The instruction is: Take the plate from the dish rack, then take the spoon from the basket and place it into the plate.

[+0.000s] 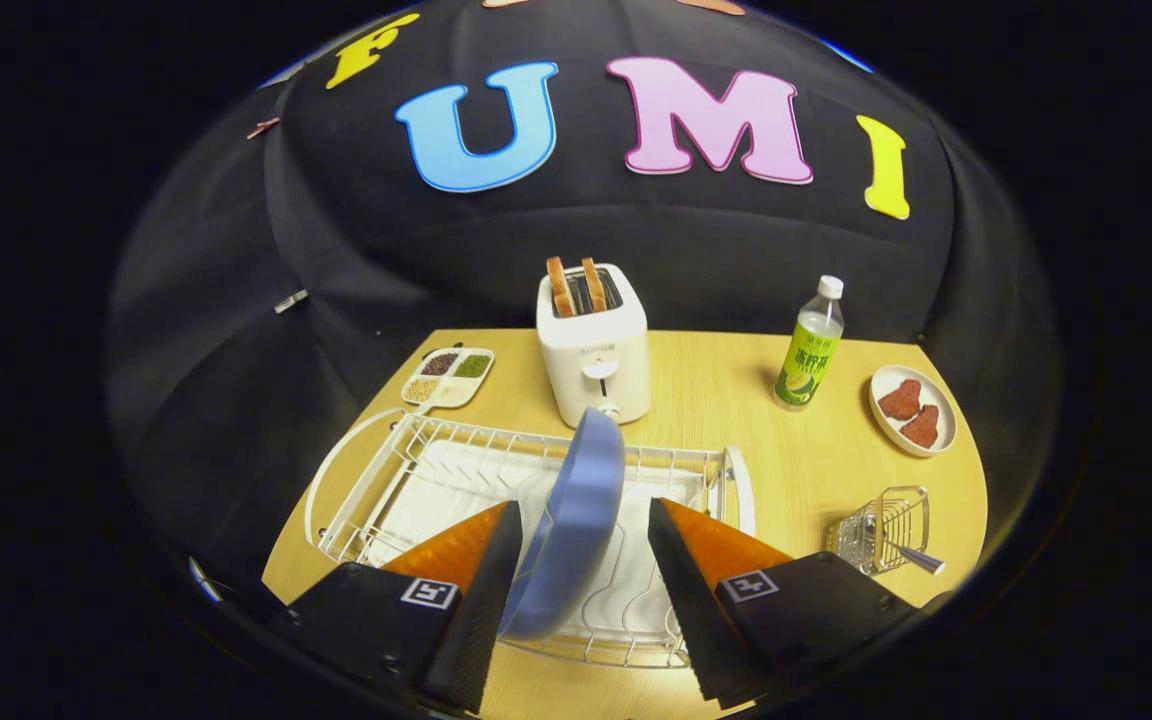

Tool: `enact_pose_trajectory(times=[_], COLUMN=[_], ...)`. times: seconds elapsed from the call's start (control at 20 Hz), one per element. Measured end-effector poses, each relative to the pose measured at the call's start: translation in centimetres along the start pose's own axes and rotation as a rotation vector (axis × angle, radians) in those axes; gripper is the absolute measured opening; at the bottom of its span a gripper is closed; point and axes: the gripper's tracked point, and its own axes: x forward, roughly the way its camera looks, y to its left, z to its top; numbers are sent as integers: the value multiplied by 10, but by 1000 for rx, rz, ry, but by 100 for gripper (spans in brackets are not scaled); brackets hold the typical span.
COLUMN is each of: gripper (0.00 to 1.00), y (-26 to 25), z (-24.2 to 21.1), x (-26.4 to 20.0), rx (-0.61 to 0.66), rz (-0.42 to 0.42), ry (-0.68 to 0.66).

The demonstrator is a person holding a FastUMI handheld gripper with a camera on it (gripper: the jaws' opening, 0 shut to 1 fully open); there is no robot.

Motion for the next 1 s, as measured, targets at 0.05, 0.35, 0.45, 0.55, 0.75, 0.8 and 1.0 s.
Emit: enact_pose_trajectory(times=[0.05,0.35,0.45,0.55,0.75,0.8,1.0], gripper=[77,48,42,36,31,31,29], y=[2,-4,-9,-13,-11,-11,-15], z=[-4,-8,-8,1,14,15,17], x=[5,21,21,18,13,12,5], rx=[14,20,38,70,58,50,25], rz=[-4,-69,-91,-125,-163,-175,-259], ry=[16,70,81,60,14,11,-12])
